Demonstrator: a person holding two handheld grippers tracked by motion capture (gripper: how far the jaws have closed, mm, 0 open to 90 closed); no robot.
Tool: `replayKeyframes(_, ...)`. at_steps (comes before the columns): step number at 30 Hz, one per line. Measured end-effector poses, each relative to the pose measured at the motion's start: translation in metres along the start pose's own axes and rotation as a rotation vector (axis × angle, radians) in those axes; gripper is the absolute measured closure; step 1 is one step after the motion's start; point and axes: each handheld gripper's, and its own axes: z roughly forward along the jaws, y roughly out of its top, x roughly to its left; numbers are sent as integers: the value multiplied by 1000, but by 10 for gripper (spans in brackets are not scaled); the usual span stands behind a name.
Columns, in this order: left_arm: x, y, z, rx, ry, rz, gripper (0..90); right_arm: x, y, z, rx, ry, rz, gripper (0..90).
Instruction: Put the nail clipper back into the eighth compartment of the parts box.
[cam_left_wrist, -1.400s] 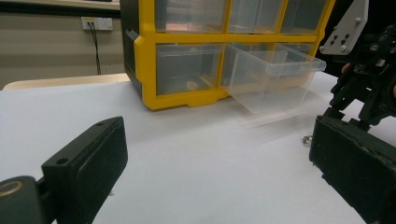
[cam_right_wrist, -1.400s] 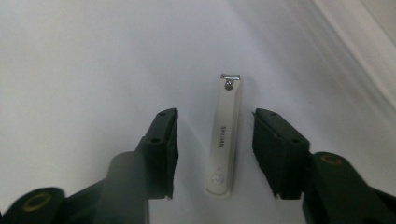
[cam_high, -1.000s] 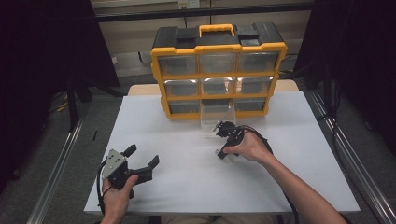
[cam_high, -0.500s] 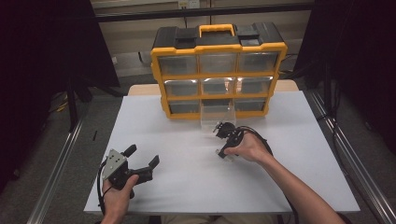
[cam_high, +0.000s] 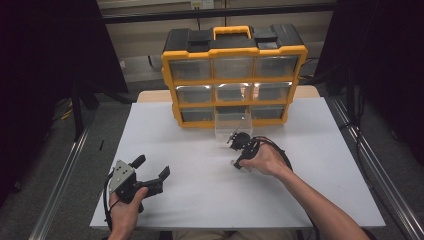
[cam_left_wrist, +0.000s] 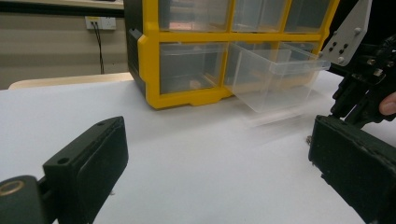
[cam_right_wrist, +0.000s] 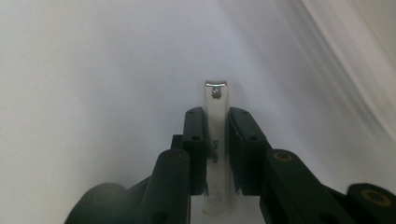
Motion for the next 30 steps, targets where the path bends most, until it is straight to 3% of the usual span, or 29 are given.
replayKeyframes(9, 0, 0, 0, -1, -4, -2, 48, -4, -4, -4, -27, 16, -10, 778)
replayKeyframes(10, 0, 0, 0, -1, -1, -2, 48, -3, -4, -6, -36, 14, 10, 778)
replayKeyframes(16, 2, 0, -1, -10, 17, -12, 47, -2, -8, -15, -79, 28, 8, 778)
replayKeyframes(18, 2, 0, -2, -6, 19, -4, 47, -3, -10, -18, -98, 27, -5, 778)
replayKeyframes(21, 2, 0, -2, -8, 17, -4, 48, -2, -11, -25, -152, 49, 17, 778)
replayKeyframes(30, 0, 0, -1, -10, 17, -8, 48, -5, -18, -42, -229, 59, 11, 778)
